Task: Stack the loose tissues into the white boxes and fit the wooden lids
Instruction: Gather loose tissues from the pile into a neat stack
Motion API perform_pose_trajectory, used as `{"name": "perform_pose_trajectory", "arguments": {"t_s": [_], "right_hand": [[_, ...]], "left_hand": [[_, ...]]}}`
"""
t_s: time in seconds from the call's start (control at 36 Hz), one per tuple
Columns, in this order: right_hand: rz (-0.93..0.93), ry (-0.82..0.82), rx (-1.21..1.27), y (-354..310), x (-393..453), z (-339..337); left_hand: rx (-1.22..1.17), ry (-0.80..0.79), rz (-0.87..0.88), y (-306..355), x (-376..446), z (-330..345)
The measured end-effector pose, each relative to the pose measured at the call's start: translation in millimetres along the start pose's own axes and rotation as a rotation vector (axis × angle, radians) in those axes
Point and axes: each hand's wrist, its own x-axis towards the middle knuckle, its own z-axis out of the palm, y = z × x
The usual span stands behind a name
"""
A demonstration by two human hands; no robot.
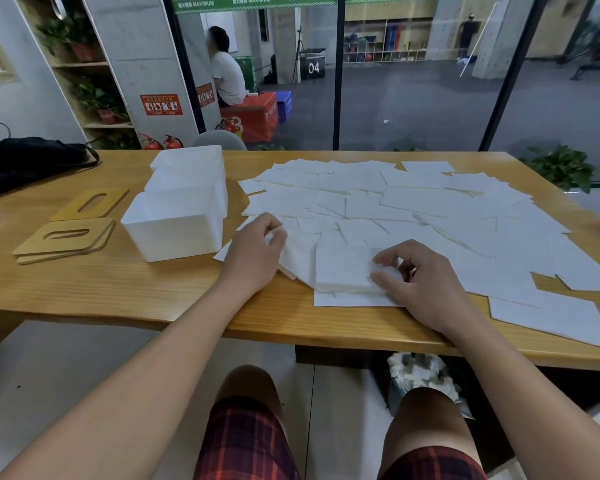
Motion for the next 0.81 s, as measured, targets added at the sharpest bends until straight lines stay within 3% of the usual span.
{"name": "perform_pose_trajectory", "arguments": {"t_s": [0.25, 0.39, 0.53, 0.67, 0.81], "right_hand": [[0.011, 0.052, 0.019, -7.1, -2.6, -1.7], [-0.014, 0.107, 0.104, -18.0, -6.1, -5.6], [0.019, 0.052, 0.186, -21.7, -6.1, -8.0], [0.023, -0.018, 0.367, -20.6, -4.7, -12.4], [0.044, 0.060, 0.317, -9.8, -2.3, -10.8]], "left_hand": [[-0.341, 0.221, -0.085, 5.9, 4.9, -37.2], [-0.644, 0.043, -0.044, 39.3, -11.6, -28.6], [-0.829, -0.125, -0.005, 73.2, -26.1, -4.7], [-0.802, -0.142, -0.027, 82.9, -37.7, 21.7], [-0.589, -0.140, -0.026, 63.6, -44.4, 33.1]]}}
